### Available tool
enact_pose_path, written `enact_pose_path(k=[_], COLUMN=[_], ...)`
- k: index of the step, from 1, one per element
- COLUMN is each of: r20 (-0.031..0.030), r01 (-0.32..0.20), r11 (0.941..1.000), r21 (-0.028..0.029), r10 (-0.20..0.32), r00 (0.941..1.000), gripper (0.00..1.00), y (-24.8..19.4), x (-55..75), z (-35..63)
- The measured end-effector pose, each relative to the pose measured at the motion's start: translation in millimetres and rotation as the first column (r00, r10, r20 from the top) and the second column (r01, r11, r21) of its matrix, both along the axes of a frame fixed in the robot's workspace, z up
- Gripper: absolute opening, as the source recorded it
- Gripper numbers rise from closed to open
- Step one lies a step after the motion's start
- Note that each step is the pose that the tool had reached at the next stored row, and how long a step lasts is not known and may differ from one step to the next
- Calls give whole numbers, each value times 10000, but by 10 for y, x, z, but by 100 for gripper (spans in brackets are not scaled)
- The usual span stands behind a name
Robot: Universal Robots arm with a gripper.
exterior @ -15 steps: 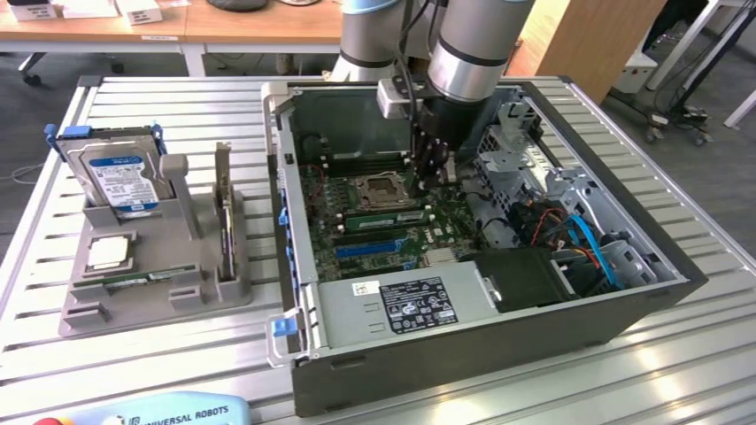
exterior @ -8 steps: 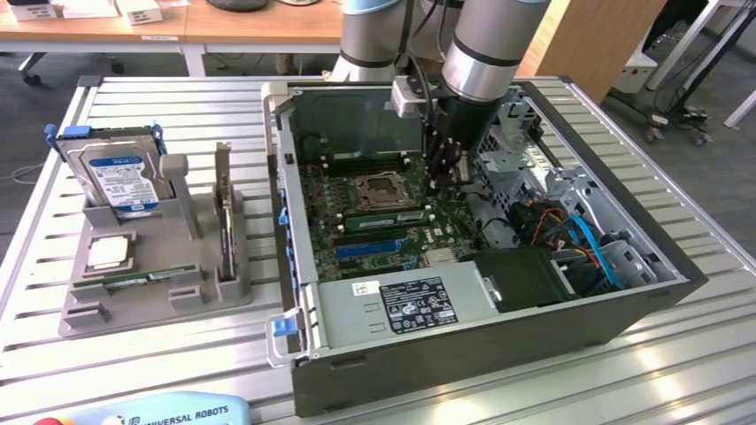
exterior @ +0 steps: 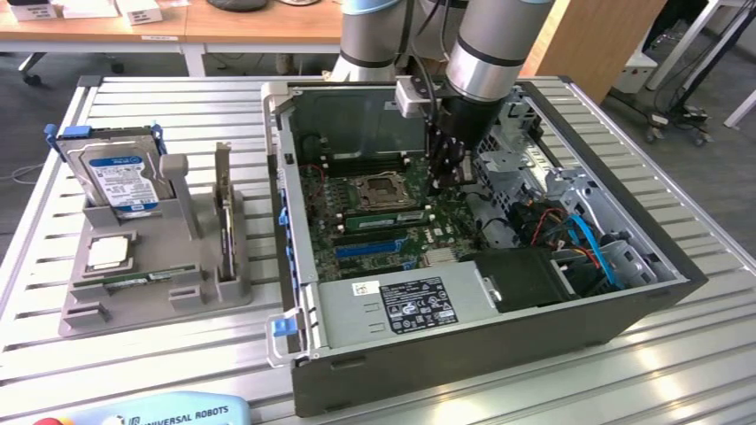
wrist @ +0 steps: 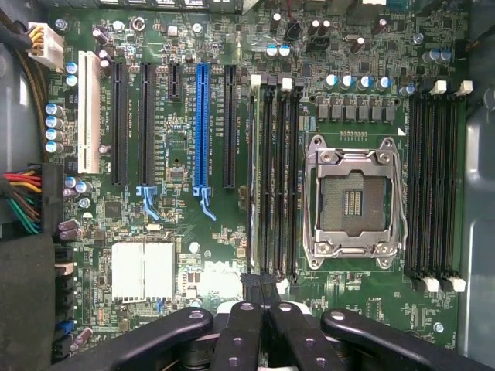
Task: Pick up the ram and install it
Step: 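Press down the ram until it locks into place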
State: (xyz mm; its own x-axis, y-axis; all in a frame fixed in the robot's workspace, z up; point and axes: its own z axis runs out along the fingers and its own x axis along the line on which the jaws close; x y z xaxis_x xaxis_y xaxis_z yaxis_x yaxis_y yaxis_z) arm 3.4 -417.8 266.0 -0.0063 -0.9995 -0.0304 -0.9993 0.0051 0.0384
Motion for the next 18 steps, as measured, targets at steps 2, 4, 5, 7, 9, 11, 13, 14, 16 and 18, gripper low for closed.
enact_pose_path(k=[2, 4, 5, 7, 9, 11, 13, 14, 16, 18], r20=[1, 0, 0, 0, 0, -1, 0, 0, 0, 1], r01=[0, 0, 0, 0, 0, 0, 0, 1, 0, 0], r11=[10000, 10000, 10000, 10000, 10000, 10000, 10000, 10000, 10000, 10000], r21=[2, 0, 0, 1, 0, -2, -1, -1, 0, 2], r10=[0, 0, 0, 0, 0, 0, 0, -1, 0, 0], r00=[10000, 10000, 10000, 10000, 10000, 10000, 10000, 10000, 10000, 10000], gripper=[10, 10, 10, 10, 10, 10, 10, 10, 10, 10], y=[0, 0, 0, 0, 0, 0, 0, 0, 0, 1], x=[0, 0, 0, 0, 0, 0, 0, 1, 20, 43], z=[-7, -21, -30, -49, -65, -65, -66, -66, -67, -67])
